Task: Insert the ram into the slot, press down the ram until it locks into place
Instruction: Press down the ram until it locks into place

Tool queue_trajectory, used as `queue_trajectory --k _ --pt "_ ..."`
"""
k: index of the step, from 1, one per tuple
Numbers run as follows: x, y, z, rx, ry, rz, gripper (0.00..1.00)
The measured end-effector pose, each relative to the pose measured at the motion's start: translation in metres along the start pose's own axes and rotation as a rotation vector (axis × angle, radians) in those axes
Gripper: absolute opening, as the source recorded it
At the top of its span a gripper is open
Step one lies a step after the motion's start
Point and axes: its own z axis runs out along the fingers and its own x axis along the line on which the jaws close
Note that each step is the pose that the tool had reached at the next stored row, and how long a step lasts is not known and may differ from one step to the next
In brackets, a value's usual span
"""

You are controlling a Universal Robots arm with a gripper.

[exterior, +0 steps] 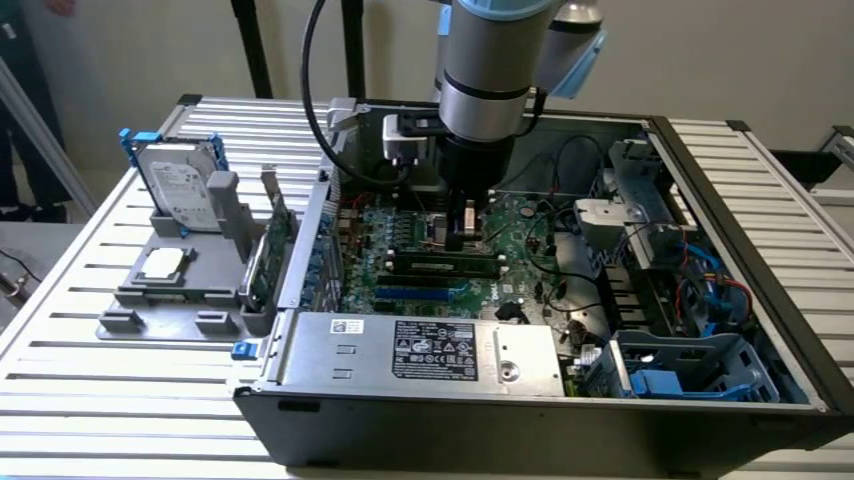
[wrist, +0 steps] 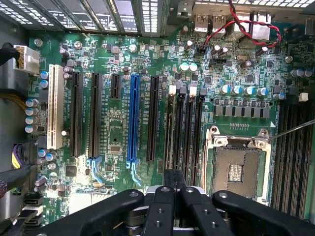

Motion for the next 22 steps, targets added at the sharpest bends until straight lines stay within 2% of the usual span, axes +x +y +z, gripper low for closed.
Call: queue_trajectory --k 12,22 --pt "0.000 0.0000 0.0005 0.0000 0.0000 0.000 0.11" --pt "0.000 -0.0012 0.0178 0.0002 0.0001 0.000 0.11"
